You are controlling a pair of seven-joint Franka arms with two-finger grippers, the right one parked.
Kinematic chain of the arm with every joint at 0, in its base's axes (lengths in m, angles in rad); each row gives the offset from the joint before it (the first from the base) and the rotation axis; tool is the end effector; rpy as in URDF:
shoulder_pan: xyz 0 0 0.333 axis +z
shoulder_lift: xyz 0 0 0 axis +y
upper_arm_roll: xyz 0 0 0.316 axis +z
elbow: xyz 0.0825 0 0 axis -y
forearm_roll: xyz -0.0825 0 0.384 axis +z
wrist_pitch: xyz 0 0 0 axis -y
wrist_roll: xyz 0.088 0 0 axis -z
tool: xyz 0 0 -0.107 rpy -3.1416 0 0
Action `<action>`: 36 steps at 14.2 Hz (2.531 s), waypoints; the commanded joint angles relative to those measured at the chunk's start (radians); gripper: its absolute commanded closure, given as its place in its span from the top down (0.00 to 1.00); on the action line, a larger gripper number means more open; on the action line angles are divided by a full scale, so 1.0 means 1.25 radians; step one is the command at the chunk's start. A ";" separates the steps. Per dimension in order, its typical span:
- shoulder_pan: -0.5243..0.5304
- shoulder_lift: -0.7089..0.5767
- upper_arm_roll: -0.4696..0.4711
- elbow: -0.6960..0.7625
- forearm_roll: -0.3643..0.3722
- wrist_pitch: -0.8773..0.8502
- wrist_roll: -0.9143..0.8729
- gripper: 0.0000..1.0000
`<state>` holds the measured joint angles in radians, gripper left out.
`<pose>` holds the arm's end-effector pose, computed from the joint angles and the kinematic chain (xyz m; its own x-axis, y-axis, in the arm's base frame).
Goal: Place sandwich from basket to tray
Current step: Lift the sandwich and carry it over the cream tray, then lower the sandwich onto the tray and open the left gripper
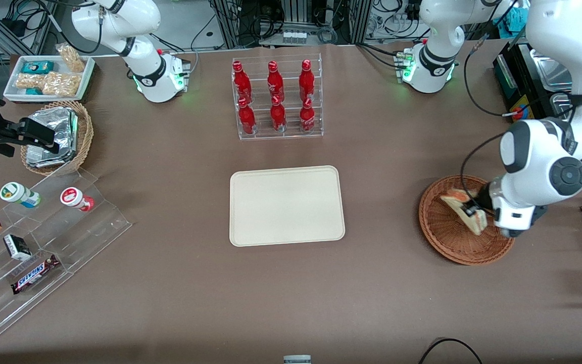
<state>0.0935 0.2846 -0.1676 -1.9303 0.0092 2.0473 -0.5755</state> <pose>0.5921 -0.0396 0.3306 0.8648 0.4767 -0.1580 0.4742 -0.8787 -0.0554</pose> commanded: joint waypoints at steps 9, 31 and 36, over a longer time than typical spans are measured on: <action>-0.257 0.227 -0.169 0.281 0.010 -0.022 -0.050 0.00; -0.539 0.502 -0.167 0.544 0.167 0.019 -0.364 1.00; -0.532 0.450 -0.167 0.544 0.168 0.002 -0.364 1.00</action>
<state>-0.5613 0.8946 -0.3842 -1.2559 0.1962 2.0687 -1.0052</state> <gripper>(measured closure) 0.123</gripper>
